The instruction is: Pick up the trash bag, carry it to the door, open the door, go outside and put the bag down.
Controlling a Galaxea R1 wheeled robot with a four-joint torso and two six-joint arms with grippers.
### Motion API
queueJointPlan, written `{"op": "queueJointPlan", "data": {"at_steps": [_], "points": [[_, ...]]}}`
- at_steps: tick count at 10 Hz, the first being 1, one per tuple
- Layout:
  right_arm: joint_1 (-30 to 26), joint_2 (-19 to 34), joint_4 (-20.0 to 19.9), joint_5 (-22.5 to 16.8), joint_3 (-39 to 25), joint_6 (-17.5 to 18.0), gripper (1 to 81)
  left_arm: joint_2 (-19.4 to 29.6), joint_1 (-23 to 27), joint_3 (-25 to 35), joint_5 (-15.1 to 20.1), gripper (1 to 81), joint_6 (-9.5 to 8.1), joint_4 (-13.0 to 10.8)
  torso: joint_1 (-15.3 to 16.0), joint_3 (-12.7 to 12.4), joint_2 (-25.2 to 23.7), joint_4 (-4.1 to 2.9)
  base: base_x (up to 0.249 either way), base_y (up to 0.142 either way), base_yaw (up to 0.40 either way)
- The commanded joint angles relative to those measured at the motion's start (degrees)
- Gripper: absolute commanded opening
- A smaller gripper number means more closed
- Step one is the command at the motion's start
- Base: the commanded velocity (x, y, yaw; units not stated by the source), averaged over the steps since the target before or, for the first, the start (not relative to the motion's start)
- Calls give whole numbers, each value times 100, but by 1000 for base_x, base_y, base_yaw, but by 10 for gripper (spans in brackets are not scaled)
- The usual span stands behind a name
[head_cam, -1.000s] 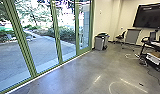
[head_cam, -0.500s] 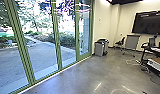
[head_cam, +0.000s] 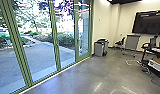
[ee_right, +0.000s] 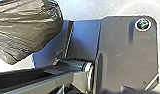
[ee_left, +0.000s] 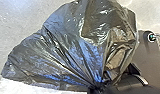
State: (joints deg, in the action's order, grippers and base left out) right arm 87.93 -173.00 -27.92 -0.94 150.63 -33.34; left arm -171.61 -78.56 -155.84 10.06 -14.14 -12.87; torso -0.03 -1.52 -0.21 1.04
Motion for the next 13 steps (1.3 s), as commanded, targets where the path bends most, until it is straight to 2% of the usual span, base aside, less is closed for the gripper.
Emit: {"op": "queueJointPlan", "data": {"at_steps": [1, 13], "points": [[-323, -18, 41, -381, -34, -15, 811, 21, 450, -8, 269, 10, 17, -57, 3, 0, 0, 0, 124, -73, 0], [-315, -18, 41, -381, -26, -15, 811, 30, 450, -8, 269, 10, 17, -49, 3, 0, 0, 0, 124, -76, 0]]}}
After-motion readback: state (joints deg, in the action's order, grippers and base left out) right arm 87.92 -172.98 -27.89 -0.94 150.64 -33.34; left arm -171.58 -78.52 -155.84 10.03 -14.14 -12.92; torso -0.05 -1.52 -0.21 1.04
